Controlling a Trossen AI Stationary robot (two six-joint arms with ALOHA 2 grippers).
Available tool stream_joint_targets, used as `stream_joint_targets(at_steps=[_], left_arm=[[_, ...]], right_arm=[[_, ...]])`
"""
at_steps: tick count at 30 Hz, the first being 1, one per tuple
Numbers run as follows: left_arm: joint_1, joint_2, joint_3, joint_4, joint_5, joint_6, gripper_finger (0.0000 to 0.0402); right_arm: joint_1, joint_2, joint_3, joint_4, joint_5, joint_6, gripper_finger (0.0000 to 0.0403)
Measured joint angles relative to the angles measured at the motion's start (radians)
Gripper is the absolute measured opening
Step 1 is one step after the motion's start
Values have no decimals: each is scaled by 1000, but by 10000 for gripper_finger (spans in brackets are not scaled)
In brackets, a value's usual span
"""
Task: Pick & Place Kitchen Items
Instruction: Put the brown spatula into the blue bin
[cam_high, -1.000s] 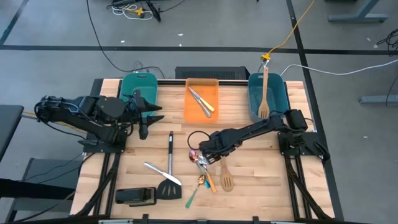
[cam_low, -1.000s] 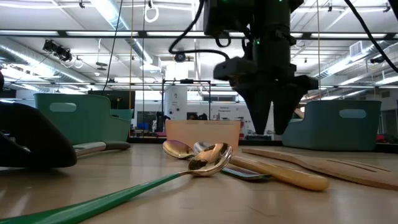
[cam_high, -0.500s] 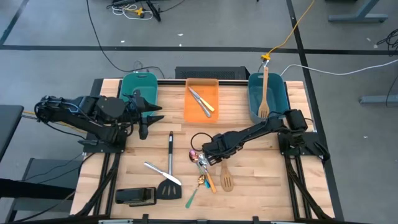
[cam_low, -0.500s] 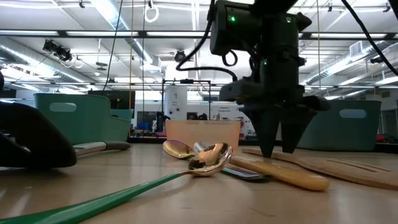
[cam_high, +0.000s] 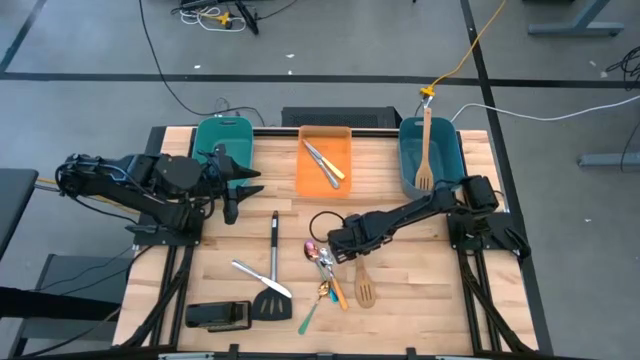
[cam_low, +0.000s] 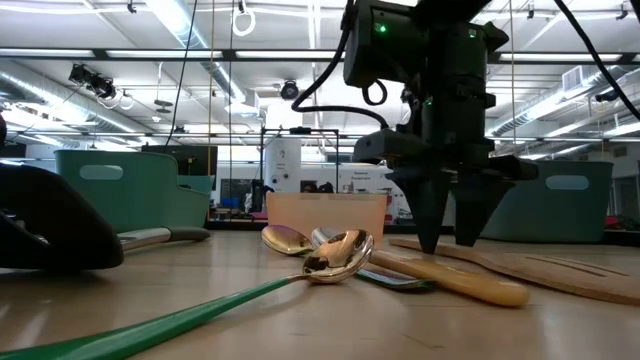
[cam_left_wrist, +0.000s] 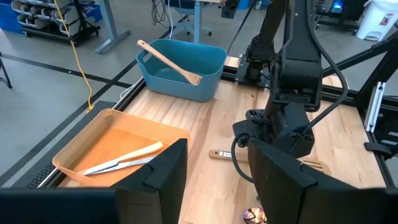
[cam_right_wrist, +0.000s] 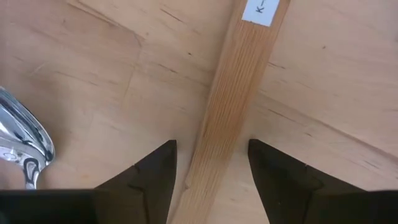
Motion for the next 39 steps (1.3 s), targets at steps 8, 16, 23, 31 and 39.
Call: stream_joint_targets(at_steps=[8, 16, 23, 31, 39], left_arm=[[0, 0, 0, 0, 0, 0, 177], [0, 0, 0, 0, 0, 0, 177], [0, 0, 0, 0, 0, -1, 177], [0, 0, 0, 0, 0, 0, 177], [0, 0, 0, 0, 0, 0, 177]], right_arm=[[14, 2, -1, 1, 6, 35, 201], [14, 3, -2, -2, -18, 34, 171], [14, 4, -3, -7, -35, 32, 132], [15, 5, -2, -12, -43, 22, 86], [16, 2, 45, -71, -55, -34, 86]])
